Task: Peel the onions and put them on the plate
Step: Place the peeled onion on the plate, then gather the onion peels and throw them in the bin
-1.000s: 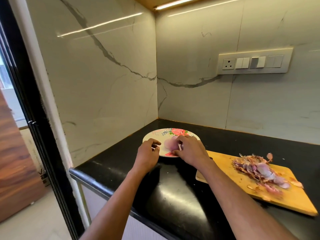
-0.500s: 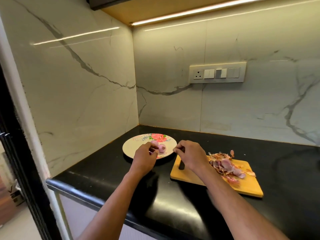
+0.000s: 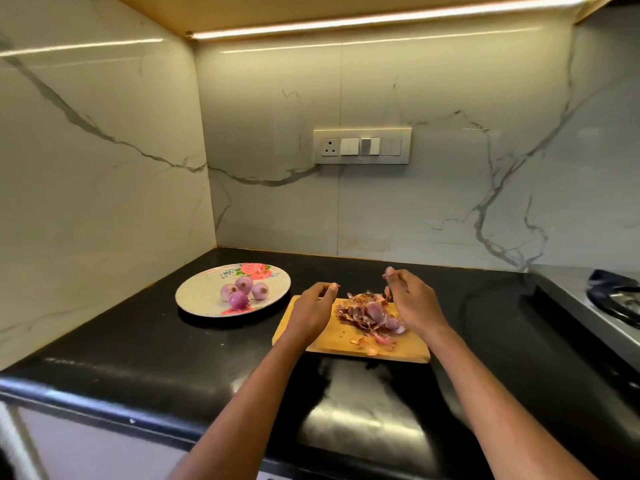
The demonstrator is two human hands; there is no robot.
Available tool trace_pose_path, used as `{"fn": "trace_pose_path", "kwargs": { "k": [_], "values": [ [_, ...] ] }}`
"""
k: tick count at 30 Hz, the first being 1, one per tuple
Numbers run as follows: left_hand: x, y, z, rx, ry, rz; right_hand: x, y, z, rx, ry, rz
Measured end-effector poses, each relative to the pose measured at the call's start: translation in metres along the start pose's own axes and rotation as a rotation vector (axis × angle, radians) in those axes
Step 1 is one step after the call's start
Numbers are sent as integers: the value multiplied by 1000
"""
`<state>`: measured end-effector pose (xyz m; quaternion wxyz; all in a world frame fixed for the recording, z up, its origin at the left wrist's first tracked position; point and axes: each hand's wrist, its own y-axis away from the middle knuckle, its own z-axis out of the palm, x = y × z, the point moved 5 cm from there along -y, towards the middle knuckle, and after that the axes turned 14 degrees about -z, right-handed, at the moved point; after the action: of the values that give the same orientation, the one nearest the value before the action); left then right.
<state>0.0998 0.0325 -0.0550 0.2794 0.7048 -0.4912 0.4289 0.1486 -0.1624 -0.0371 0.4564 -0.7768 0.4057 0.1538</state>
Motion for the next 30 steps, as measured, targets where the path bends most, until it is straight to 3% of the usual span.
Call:
{"fn": "trace_pose_path", "kwargs": {
  "k": [11,18,20,24,27,30],
  "values": [
    [2,-28,26,-83,65,-112,28,-20,25,-263,12,150],
    [0,-38,27,-120,-6,-77,34,-23,42,-431,50,130],
    [-1,-40,17,-72,-77,-45,34,-24,33,-407,31,98],
    [-11,-38,-17,94,-155,-61,39,-26,-2,-211,93,29],
    [-27,-31,-35,163,-203,-177,58,-10,-24,-91,247,146],
    [-30,-24,-33,135,-167,-264,67,7,-20,-201,367,264]
  ]
}}
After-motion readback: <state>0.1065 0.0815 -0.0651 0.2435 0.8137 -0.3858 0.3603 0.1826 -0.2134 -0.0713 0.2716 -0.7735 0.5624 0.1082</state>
